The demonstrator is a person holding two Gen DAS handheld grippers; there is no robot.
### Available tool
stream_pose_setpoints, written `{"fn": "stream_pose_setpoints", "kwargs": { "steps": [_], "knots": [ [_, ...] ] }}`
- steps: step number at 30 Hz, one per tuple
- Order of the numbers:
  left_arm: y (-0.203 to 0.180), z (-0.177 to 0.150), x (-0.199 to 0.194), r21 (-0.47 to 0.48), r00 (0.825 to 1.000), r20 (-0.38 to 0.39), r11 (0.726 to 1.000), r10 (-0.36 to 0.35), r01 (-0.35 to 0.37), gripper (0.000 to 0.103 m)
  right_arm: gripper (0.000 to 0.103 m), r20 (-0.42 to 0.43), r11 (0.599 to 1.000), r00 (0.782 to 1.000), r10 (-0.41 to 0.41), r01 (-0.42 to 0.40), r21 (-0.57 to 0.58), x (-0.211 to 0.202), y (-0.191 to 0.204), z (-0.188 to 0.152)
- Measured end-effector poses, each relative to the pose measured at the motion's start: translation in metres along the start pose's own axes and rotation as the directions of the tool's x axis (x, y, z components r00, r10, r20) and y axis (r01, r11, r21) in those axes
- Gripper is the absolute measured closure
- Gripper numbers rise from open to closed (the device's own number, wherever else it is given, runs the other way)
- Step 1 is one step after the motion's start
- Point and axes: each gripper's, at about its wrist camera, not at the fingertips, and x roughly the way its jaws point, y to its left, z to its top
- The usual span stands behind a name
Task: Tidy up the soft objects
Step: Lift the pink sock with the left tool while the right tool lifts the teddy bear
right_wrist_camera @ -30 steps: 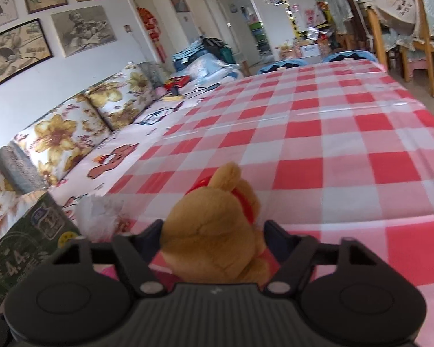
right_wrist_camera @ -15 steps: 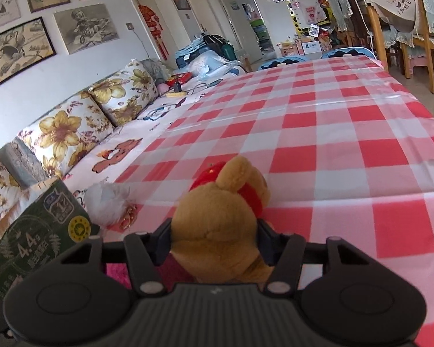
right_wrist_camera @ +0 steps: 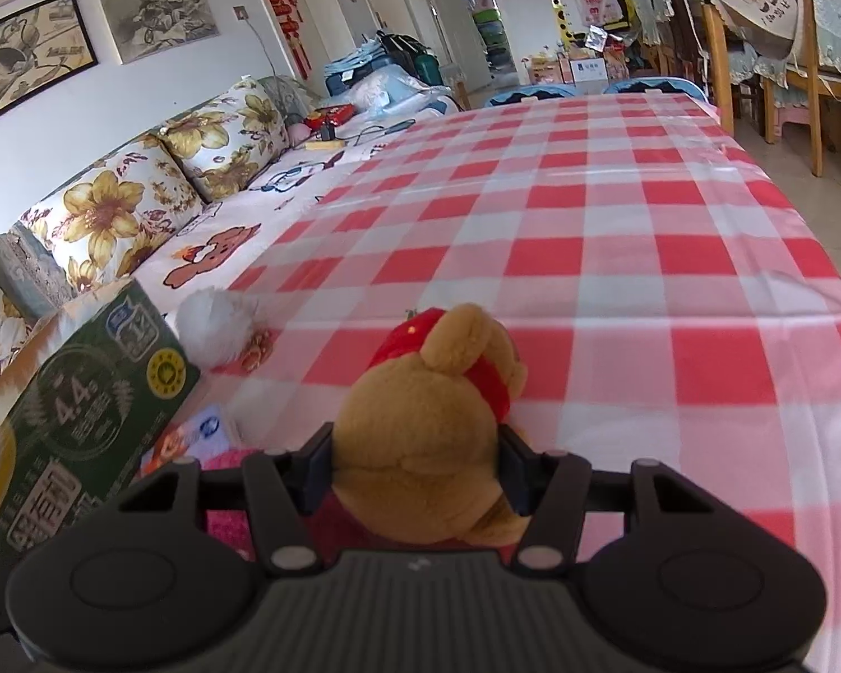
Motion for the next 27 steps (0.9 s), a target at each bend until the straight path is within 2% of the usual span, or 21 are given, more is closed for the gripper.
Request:
{"fn": "stream_pose_setpoints", "kwargs": {
  "steps": [5, 18, 27],
  "knots": [
    [-0.005, -0.009, -0.012, 0.024, 1.000, 0.002, 0.999, -0.024, 0.024, 0.012, 0.046, -0.019, 1.000, 1.000, -0.006, 0.006, 0.020, -0.015, 0.003, -0.012],
    [-0.005, -0.017, -0.025, 0.049, 0.998, -0.010, 0.997, -0.065, 0.066, 0.015, 0.046, -0.074, 0.997, 0.994, -0.080, 0.080, 0.006, -0.049, 0.021, -0.038],
    [-0.004, -0.025, -0.034, 0.041, 0.996, -0.020, 0.995, -0.087, 0.088, 0.016, 0.047, -0.088, 0.993, 0.989, -0.118, 0.120, 0.016, -0.073, 0.035, -0.059]
  ]
}}
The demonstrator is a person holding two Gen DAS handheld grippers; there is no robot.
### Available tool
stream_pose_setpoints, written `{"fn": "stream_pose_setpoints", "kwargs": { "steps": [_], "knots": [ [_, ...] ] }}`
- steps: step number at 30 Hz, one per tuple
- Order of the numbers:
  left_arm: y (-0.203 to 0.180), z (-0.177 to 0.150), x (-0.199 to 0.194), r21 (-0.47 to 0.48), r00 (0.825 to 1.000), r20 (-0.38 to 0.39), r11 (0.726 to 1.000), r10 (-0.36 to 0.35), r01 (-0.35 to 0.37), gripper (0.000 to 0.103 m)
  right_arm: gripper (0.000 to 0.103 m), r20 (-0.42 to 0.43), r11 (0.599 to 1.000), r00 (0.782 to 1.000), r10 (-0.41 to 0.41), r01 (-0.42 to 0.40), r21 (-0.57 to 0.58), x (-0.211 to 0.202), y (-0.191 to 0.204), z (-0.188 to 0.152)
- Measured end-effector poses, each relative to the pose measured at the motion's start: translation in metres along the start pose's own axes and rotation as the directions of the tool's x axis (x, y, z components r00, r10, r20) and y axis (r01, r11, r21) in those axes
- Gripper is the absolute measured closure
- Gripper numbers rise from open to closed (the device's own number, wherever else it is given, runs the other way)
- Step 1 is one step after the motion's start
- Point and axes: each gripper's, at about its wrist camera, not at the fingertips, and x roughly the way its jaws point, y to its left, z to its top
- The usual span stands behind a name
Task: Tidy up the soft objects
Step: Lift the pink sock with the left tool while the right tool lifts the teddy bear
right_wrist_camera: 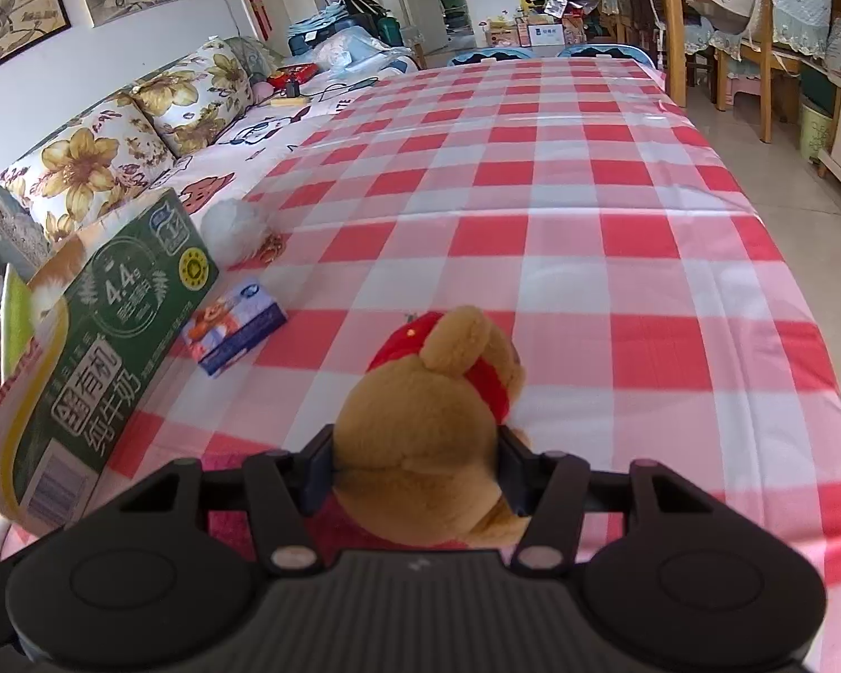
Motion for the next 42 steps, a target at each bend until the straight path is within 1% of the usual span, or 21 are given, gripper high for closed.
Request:
{"fn": "stream_pose_setpoints", "kwargs": {
  "steps": [5, 14, 24, 34, 42],
  "knots": [
    [0.002, -0.003, -0.003, -0.013, 1.000, -0.004, 1.000, -0.001, 0.001, 0.016, 0.047, 0.013, 1.000, 1.000, -0.016, 0.016, 0.021, -0.013, 0.004, -0.010],
    [0.010, 0.002, -0.003, -0.054, 1.000, 0.015, 0.998, 0.013, -0.012, 0.016, 0.047, 0.096, 0.996, 0.992, -0.079, 0.075, 0.044, -0.043, 0.011, -0.024],
    [0.023, 0.011, -0.001, -0.078, 0.998, 0.055, 0.997, 0.026, -0.022, 0.016, 0.047, 0.142, 0.993, 0.987, -0.077, 0.063, 0.103, -0.070, 0.017, -0.037],
    [0.047, 0.025, 0.002, -0.114, 0.996, 0.089, 0.993, 0.028, -0.017, 0.016, 0.047, 0.200, 0.994, 0.977, -0.079, 0.063, 0.086, -0.093, 0.031, -0.043],
    [0.065, 0.035, 0.003, -0.133, 0.992, 0.122, 0.991, 0.034, -0.017, 0.016, 0.047, 0.232, 0.997, 0.969, -0.079, 0.071, 0.043, -0.099, 0.043, -0.039]
  ]
}}
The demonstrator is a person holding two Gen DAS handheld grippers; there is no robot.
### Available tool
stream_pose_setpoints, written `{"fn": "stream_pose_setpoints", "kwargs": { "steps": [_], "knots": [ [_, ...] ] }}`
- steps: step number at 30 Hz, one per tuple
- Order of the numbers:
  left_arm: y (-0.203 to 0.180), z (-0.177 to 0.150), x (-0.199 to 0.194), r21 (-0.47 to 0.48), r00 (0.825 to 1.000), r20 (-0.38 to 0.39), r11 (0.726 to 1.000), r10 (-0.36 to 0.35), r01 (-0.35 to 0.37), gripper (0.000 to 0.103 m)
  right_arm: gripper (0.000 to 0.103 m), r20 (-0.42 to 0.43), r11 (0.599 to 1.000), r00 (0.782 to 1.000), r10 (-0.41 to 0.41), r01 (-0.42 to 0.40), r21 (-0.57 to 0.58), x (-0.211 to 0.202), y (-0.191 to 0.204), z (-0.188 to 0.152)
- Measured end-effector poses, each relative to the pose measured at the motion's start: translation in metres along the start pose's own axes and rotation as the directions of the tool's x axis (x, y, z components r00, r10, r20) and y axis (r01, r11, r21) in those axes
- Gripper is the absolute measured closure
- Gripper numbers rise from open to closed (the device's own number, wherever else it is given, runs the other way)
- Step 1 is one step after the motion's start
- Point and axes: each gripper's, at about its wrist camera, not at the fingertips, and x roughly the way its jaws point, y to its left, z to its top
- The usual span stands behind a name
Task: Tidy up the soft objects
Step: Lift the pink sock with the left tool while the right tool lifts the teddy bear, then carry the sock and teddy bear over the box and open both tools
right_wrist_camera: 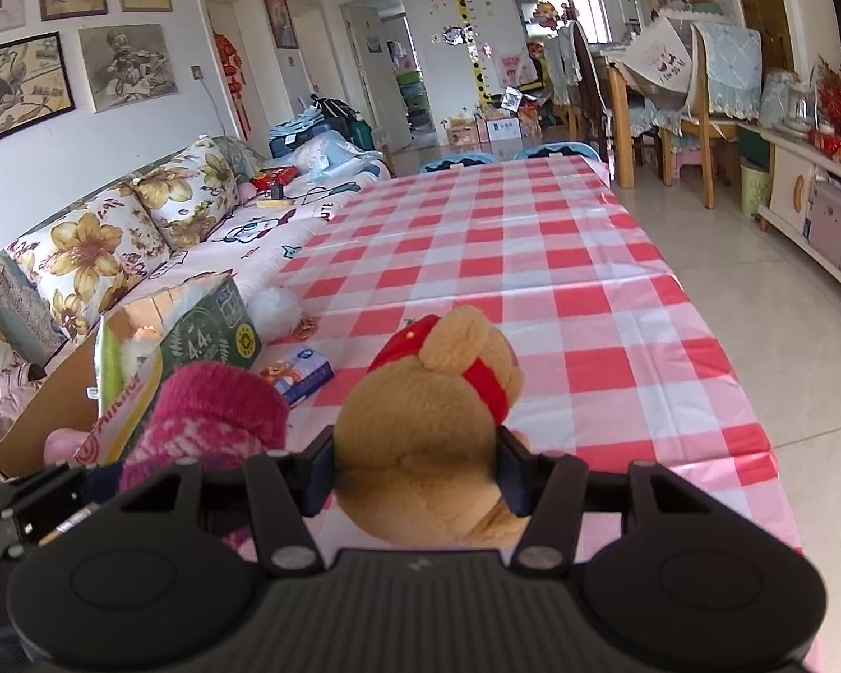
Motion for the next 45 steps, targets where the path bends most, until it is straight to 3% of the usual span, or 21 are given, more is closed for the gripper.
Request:
{"fn": "stream_pose_setpoints", "kwargs": {
  "steps": [15, 29, 38, 45],
  "knots": [
    [0.040, 0.022, -0.021, -0.078, 0.991, 0.119, 0.995, 0.069, -0.060, 0.016, 0.047, 0.076, 0.995, 0.995, 0.065, -0.059, -0.085, -0.004, 0.039, 0.024],
    [0.058, 0.036, -0.032, -0.178, 0.966, 0.169, 0.970, 0.196, -0.165, 0.016, 0.047, 0.100, 0.950, 0.968, 0.232, -0.204, -0.235, 0.013, 0.112, 0.058],
    [0.075, 0.040, -0.032, -0.259, 0.931, 0.136, 0.919, 0.339, -0.297, 0.016, 0.047, 0.048, 0.904, 0.932, 0.360, -0.336, -0.266, 0.055, 0.154, 0.086],
    [0.075, 0.037, -0.027, -0.296, 0.898, 0.046, 0.865, 0.437, -0.406, 0.016, 0.046, -0.005, 0.877, 0.910, 0.415, -0.401, -0.266, 0.091, 0.180, 0.101]
  ]
}}
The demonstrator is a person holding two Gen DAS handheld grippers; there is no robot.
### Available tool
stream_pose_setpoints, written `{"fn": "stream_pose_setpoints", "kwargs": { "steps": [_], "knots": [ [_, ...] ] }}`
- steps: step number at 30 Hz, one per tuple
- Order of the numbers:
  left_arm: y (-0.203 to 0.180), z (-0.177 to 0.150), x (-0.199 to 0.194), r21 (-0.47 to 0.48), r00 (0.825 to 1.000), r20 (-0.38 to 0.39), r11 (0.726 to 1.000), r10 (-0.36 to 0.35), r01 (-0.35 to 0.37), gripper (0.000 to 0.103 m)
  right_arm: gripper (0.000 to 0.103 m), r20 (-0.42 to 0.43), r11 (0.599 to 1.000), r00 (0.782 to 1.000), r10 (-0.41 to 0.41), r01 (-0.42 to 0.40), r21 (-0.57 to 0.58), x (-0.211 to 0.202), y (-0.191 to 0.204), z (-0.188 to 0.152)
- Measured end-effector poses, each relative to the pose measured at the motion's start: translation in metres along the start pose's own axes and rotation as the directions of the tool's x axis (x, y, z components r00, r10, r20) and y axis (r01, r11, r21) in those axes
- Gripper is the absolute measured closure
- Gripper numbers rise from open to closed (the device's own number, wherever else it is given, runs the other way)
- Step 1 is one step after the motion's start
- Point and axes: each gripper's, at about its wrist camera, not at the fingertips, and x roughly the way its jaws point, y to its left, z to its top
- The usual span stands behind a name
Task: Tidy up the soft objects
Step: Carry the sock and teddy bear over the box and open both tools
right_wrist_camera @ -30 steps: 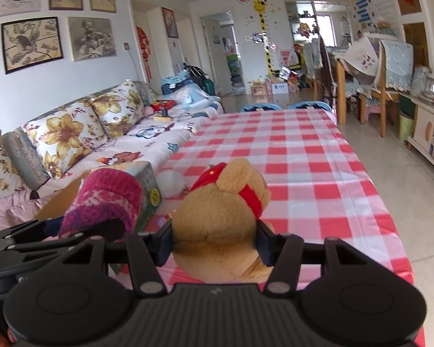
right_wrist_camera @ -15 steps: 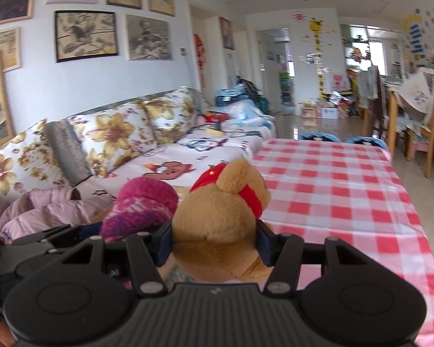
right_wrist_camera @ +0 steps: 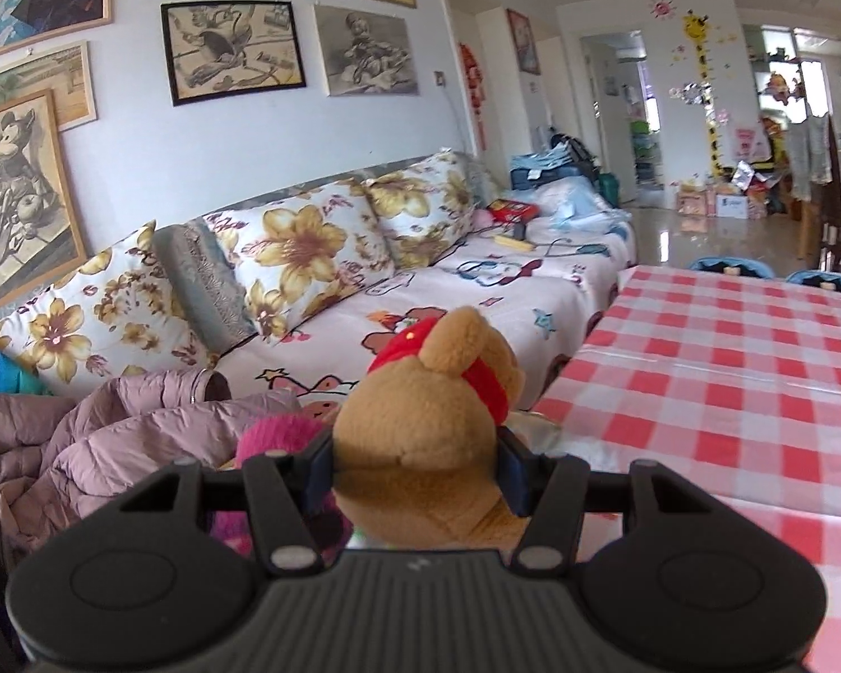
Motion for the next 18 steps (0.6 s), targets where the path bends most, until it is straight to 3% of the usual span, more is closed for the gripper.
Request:
{"fn": "stream_pose_setpoints", "kwargs": {
  "steps": [7, 18],
  "knots": [
    [-0.004, -0.001, -0.005, 0.009, 0.997, -0.048, 0.998, 0.060, -0.060, 0.016, 0.046, -0.051, 0.999, 0.998, 0.040, -0.039, 0.015, 0.041, 0.001, 0.003],
    [-0.002, -0.003, -0.004, 0.030, 0.989, -0.121, 0.996, 0.083, -0.080, 0.016, 0.046, -0.099, 0.997, 0.992, 0.073, -0.072, 0.015, 0.087, 0.002, 0.004]
  ]
}}
